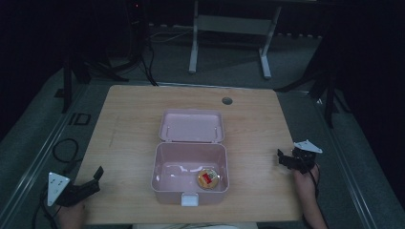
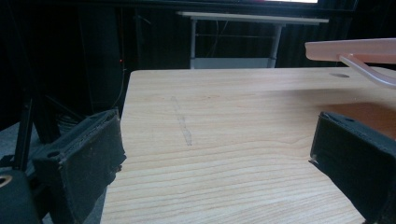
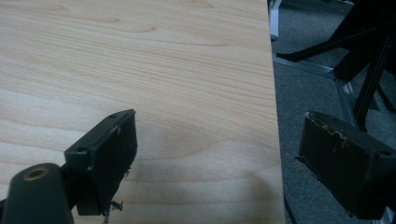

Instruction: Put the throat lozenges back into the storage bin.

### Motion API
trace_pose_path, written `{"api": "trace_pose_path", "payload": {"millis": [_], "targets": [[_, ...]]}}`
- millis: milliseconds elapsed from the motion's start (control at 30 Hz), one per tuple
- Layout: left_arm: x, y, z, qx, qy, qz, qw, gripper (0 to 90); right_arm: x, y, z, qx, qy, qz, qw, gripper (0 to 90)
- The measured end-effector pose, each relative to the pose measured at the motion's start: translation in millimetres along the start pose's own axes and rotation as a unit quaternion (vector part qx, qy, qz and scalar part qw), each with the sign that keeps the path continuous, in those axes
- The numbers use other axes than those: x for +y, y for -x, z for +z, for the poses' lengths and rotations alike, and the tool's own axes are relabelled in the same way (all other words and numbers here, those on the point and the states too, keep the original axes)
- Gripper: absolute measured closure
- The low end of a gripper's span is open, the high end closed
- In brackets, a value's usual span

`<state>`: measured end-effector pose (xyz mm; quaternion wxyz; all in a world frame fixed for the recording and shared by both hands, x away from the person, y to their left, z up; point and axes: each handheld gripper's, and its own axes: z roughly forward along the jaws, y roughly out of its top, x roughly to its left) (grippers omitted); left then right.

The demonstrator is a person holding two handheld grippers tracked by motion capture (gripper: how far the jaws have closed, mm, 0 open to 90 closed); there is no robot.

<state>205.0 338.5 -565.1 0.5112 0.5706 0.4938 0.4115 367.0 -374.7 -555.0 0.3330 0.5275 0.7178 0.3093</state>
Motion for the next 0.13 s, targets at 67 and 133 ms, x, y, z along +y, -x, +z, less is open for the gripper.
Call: {"api": "trace_pose_path", "payload": {"millis": [67,133], "targets": [[0.0,0.0,0.0,0.0,0.0,0.0,1.0,3.0,0.3,-1.1,0.2,-0.001,0.001,-0.005,1.0,11.3],[-0.1,0.0,-0.1,-0.001,0.001,-0.002,1.0,3.0,0.7,-1.3,0.8,0.005,-0.001,-0.005,1.0,11.3]]}}
